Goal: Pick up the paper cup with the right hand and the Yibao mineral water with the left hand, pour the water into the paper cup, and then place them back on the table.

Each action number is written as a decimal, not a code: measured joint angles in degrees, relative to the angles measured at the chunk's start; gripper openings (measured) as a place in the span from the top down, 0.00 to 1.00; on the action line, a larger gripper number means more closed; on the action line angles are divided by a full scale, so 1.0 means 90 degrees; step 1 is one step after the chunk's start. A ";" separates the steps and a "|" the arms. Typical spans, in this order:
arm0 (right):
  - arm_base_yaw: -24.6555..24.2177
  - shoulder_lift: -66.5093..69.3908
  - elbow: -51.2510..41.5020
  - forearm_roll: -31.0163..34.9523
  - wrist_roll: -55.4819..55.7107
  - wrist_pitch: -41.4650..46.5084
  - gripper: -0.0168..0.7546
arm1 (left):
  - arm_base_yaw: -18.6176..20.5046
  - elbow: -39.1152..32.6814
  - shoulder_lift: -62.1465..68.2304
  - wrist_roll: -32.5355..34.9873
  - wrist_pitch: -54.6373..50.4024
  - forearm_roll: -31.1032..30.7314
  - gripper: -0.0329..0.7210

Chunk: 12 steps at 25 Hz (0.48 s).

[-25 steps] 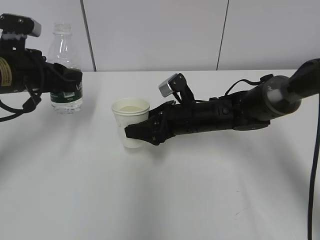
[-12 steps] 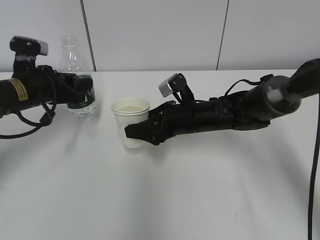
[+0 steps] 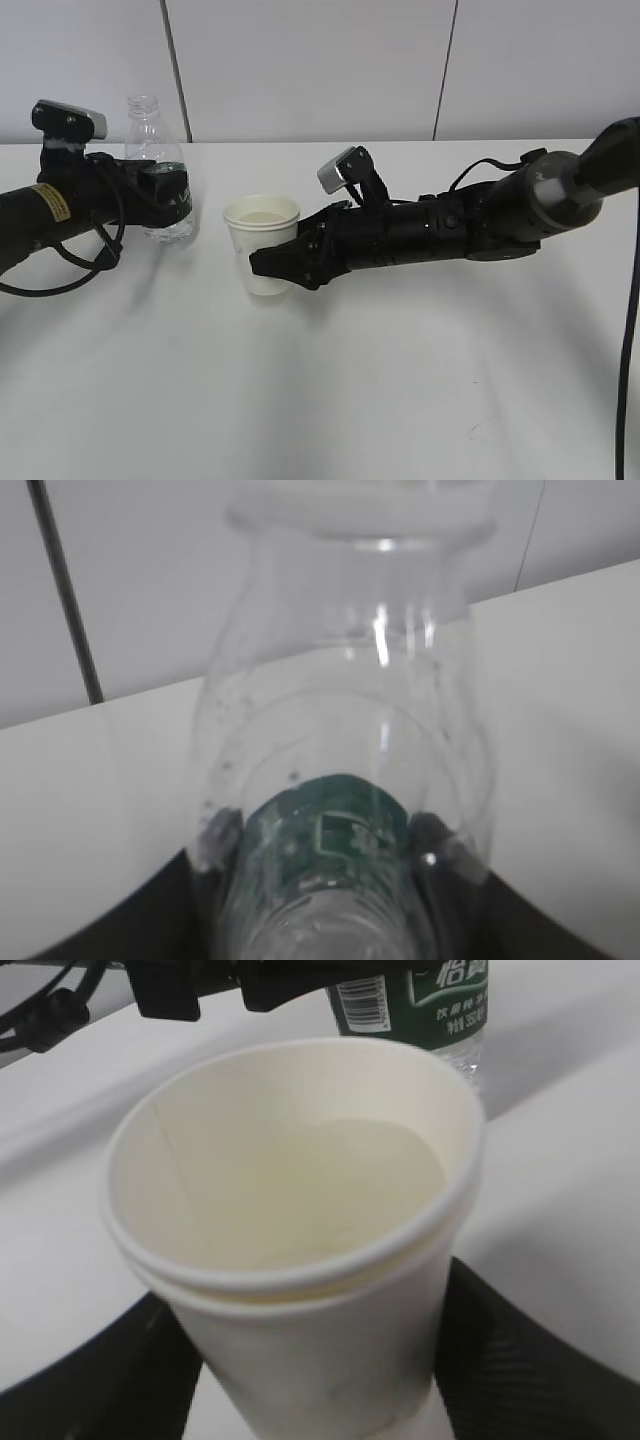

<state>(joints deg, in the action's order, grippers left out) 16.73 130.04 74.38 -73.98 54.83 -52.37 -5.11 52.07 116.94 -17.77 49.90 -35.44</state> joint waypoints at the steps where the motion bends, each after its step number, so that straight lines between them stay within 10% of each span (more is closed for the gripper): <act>1: 0.0000 0.0000 0.0000 0.0011 0.0000 0.0000 0.30 | 0.0000 0.0013 0.0073 0.0071 0.0092 0.0033 0.53; 12: 0.0000 0.0000 0.0000 0.0803 -0.0706 0.0019 0.30 | 0.0000 0.0034 0.0568 0.0488 0.0644 0.0469 0.53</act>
<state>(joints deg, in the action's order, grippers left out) 16.73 130.04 74.38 -66.75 48.47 -52.20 -5.11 52.38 122.05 -13.38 55.69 -31.23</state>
